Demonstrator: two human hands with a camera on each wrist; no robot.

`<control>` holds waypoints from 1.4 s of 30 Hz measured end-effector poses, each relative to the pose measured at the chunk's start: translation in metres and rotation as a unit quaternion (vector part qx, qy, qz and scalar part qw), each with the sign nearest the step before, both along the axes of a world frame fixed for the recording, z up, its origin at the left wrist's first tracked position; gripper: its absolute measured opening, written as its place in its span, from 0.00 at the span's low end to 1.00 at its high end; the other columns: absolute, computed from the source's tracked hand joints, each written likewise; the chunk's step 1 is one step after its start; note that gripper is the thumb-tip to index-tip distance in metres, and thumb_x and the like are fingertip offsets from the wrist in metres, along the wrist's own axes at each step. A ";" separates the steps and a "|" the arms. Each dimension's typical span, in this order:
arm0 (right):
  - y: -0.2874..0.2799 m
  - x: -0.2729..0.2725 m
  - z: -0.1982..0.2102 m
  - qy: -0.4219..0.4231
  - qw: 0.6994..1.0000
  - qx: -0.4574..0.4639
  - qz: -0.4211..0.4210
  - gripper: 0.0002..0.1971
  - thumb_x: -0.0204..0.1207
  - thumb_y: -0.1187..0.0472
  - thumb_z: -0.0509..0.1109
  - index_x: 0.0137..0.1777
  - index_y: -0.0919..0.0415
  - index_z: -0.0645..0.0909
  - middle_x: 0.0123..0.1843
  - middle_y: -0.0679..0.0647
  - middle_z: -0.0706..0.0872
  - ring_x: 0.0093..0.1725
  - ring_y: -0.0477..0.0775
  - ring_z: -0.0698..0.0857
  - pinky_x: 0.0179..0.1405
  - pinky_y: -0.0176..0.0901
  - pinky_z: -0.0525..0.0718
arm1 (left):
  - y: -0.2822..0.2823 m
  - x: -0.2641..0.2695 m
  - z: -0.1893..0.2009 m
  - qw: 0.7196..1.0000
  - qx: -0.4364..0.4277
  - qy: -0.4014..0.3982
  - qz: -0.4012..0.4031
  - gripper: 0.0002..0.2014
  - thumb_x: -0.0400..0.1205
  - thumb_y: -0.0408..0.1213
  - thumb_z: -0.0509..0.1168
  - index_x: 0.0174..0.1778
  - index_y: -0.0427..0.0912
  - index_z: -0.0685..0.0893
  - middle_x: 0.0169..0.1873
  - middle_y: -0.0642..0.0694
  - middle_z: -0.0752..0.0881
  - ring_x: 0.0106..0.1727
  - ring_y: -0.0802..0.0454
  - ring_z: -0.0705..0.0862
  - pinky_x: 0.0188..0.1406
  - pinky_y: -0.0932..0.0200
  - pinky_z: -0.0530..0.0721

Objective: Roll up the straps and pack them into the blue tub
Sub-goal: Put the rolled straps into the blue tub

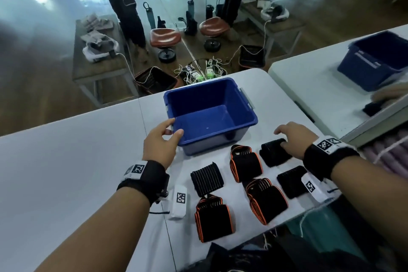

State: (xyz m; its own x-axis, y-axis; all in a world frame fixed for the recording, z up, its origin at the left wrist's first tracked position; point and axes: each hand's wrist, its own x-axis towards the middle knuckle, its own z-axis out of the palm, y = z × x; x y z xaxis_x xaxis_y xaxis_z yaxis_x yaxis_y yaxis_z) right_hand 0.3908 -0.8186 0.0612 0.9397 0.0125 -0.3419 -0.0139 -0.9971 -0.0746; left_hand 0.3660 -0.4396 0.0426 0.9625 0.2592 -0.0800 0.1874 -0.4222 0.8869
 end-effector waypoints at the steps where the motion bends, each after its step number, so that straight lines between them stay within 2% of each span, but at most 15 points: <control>1: -0.004 0.008 -0.002 0.024 1.000 -0.004 0.013 0.24 0.76 0.58 0.73 0.73 0.48 0.77 0.70 0.55 0.79 0.66 0.59 0.81 0.65 0.51 0.81 | -0.002 0.000 -0.001 1.000 -0.004 0.002 0.011 0.20 0.81 0.51 0.71 0.71 0.62 0.83 0.50 0.56 0.87 0.53 0.48 0.89 0.51 0.39 0.92; 5: -0.013 0.032 -0.013 0.112 0.992 0.036 0.049 0.32 0.69 0.57 0.82 0.74 0.48 0.78 0.68 0.52 0.83 0.60 0.54 0.84 0.59 0.43 0.81 | -0.010 0.001 0.002 0.998 -0.013 0.007 0.056 0.20 0.83 0.45 0.71 0.72 0.57 0.83 0.51 0.53 0.87 0.50 0.48 0.90 0.41 0.45 0.94; 7: -0.015 0.039 -0.022 0.139 0.986 0.051 0.071 0.30 0.68 0.59 0.83 0.70 0.48 0.80 0.64 0.51 0.86 0.55 0.52 0.83 0.55 0.41 0.79 | -0.015 0.000 0.000 0.997 -0.008 0.014 0.080 0.18 0.83 0.44 0.71 0.71 0.56 0.85 0.50 0.55 0.86 0.50 0.48 0.90 0.41 0.46 0.94; 9: -0.017 0.045 -0.030 0.161 0.981 0.044 0.096 0.24 0.69 0.60 0.82 0.64 0.48 0.82 0.61 0.50 0.87 0.53 0.50 0.83 0.53 0.40 0.79 | -0.018 0.000 0.000 0.995 -0.001 0.014 0.098 0.16 0.83 0.44 0.71 0.67 0.58 0.86 0.49 0.56 0.86 0.53 0.48 0.89 0.48 0.41 0.93; 13: -0.016 0.052 -0.035 0.200 0.971 0.021 0.132 0.12 0.73 0.59 0.79 0.52 0.50 0.80 0.53 0.51 0.87 0.51 0.52 0.83 0.48 0.42 0.78 | -0.026 0.001 0.002 0.991 0.006 0.019 0.131 0.15 0.82 0.43 0.71 0.65 0.58 0.87 0.47 0.59 0.85 0.54 0.48 0.88 0.55 0.37 0.90; 18: -0.015 0.051 -0.030 0.199 0.967 0.020 0.157 0.09 0.75 0.58 0.77 0.50 0.53 0.80 0.48 0.50 0.84 0.49 0.53 0.82 0.44 0.43 0.75 | -0.030 0.001 0.006 0.990 0.015 0.024 0.139 0.16 0.83 0.43 0.70 0.66 0.60 0.86 0.48 0.54 0.87 0.54 0.47 0.88 0.51 0.40 0.92; 21: -0.018 0.046 -0.026 0.188 0.969 0.037 0.156 0.10 0.74 0.58 0.77 0.50 0.53 0.78 0.46 0.48 0.83 0.47 0.52 0.82 0.41 0.43 0.75 | -0.030 0.002 0.008 0.991 0.014 0.032 0.133 0.17 0.84 0.42 0.70 0.69 0.56 0.84 0.52 0.47 0.88 0.54 0.45 0.89 0.42 0.44 0.94; 25: -0.021 0.044 -0.002 0.188 0.969 0.057 0.147 0.10 0.72 0.57 0.79 0.47 0.53 0.79 0.43 0.48 0.85 0.44 0.50 0.84 0.45 0.47 0.81 | -0.030 0.001 0.010 0.991 0.008 0.038 0.127 0.17 0.85 0.41 0.69 0.71 0.55 0.83 0.54 0.45 0.87 0.53 0.44 0.89 0.39 0.47 0.94; 28: -0.014 0.050 0.046 0.212 0.956 0.119 0.167 0.08 0.73 0.57 0.80 0.44 0.53 0.81 0.41 0.52 0.88 0.42 0.52 0.85 0.48 0.51 0.82 | -0.030 0.000 0.013 0.992 0.000 0.038 0.124 0.18 0.84 0.41 0.69 0.71 0.55 0.83 0.54 0.45 0.87 0.53 0.43 0.89 0.39 0.46 0.94; 31: 0.011 0.061 0.098 0.207 0.931 0.233 0.188 0.06 0.75 0.63 0.79 0.48 0.60 0.84 0.43 0.62 0.89 0.42 0.54 0.84 0.49 0.53 0.82 | -0.031 0.000 0.015 0.992 -0.012 0.041 0.121 0.20 0.84 0.41 0.70 0.73 0.53 0.82 0.54 0.44 0.86 0.52 0.44 0.89 0.39 0.46 0.94; 34: 0.056 0.084 0.125 0.161 0.917 0.274 0.240 0.07 0.75 0.59 0.79 0.50 0.53 0.85 0.45 0.52 0.89 0.46 0.55 0.86 0.52 0.52 0.81 | -0.031 -0.003 0.017 0.992 -0.027 0.045 0.115 0.21 0.84 0.39 0.70 0.73 0.53 0.80 0.53 0.44 0.87 0.50 0.44 0.90 0.39 0.48 0.94; 36: 0.095 0.102 0.128 0.141 0.921 0.249 0.265 0.09 0.76 0.56 0.79 0.54 0.50 0.86 0.48 0.48 0.90 0.49 0.52 0.87 0.55 0.50 0.82 | -0.031 -0.006 0.017 0.992 -0.038 0.046 0.112 0.21 0.83 0.39 0.71 0.73 0.53 0.80 0.51 0.44 0.86 0.48 0.45 0.90 0.40 0.49 0.94; 38: 0.136 0.122 0.118 0.144 0.925 0.199 0.291 0.09 0.76 0.57 0.78 0.55 0.52 0.86 0.50 0.52 0.90 0.48 0.53 0.87 0.55 0.51 0.83 | -0.032 -0.009 0.015 0.992 -0.046 0.041 0.112 0.21 0.82 0.38 0.72 0.72 0.54 0.81 0.49 0.45 0.86 0.46 0.46 0.91 0.42 0.47 0.94; 40: 0.174 0.136 0.100 0.174 0.926 0.128 0.310 0.09 0.77 0.58 0.77 0.55 0.56 0.85 0.49 0.58 0.90 0.40 0.54 0.85 0.46 0.52 0.87 | -0.033 -0.013 0.012 0.991 -0.060 0.038 0.113 0.22 0.81 0.39 0.73 0.71 0.55 0.82 0.48 0.46 0.86 0.45 0.48 0.91 0.44 0.45 0.93; 42: 0.204 0.143 0.079 0.210 0.922 0.049 0.322 0.11 0.76 0.61 0.78 0.57 0.60 0.85 0.48 0.58 0.87 0.35 0.53 0.82 0.37 0.47 0.87 | -0.032 -0.016 0.010 0.990 -0.078 0.041 0.112 0.22 0.80 0.40 0.74 0.71 0.56 0.82 0.48 0.47 0.87 0.43 0.49 0.91 0.46 0.46 0.93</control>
